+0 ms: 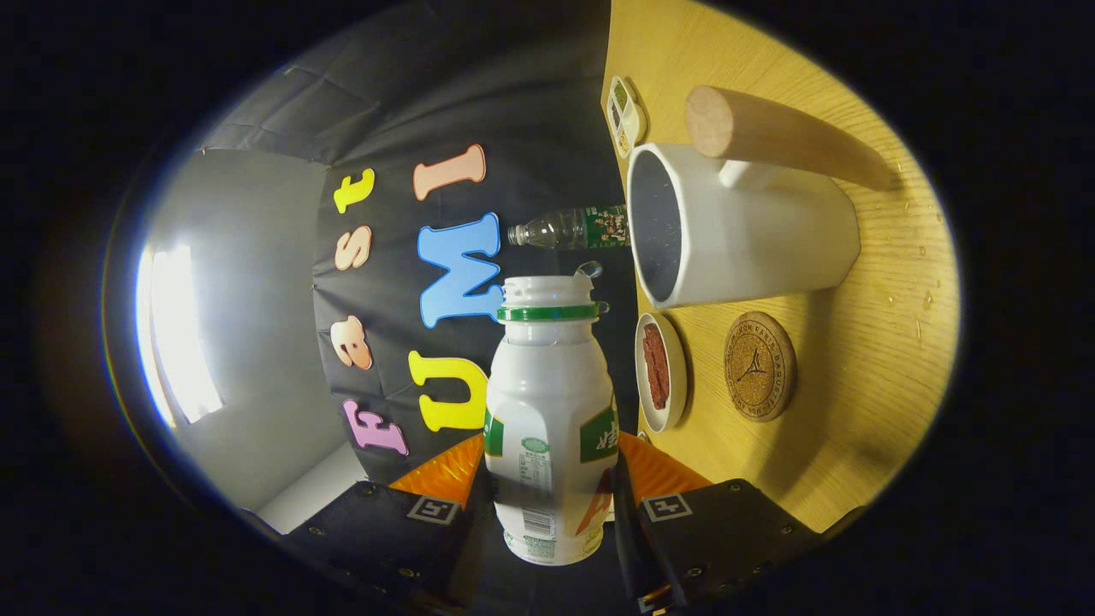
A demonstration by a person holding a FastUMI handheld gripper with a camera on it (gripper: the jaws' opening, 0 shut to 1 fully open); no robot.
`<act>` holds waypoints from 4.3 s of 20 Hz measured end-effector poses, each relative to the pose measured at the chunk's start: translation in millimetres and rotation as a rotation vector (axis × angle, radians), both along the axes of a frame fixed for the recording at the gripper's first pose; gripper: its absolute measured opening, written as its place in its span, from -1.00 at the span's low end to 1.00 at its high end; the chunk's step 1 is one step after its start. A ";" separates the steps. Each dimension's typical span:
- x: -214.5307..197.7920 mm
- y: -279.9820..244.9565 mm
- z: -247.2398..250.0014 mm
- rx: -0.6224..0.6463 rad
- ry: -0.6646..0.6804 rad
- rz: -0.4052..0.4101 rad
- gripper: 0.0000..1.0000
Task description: Take the bottle from table, then pour the juice into the cup, finally place the bottle on the coaster
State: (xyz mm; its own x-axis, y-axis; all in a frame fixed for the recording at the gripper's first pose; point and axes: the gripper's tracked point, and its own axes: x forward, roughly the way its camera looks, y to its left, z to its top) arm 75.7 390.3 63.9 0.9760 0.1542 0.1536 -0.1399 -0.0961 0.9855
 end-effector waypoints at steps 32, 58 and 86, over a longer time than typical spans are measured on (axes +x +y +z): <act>-2.3 -12.4 34.9 0.173 -0.063 -0.025 0.26; 0.4 -18.0 52.6 0.347 -0.101 -0.043 0.25; 7.7 -24.2 29.8 0.305 -0.055 -0.067 0.26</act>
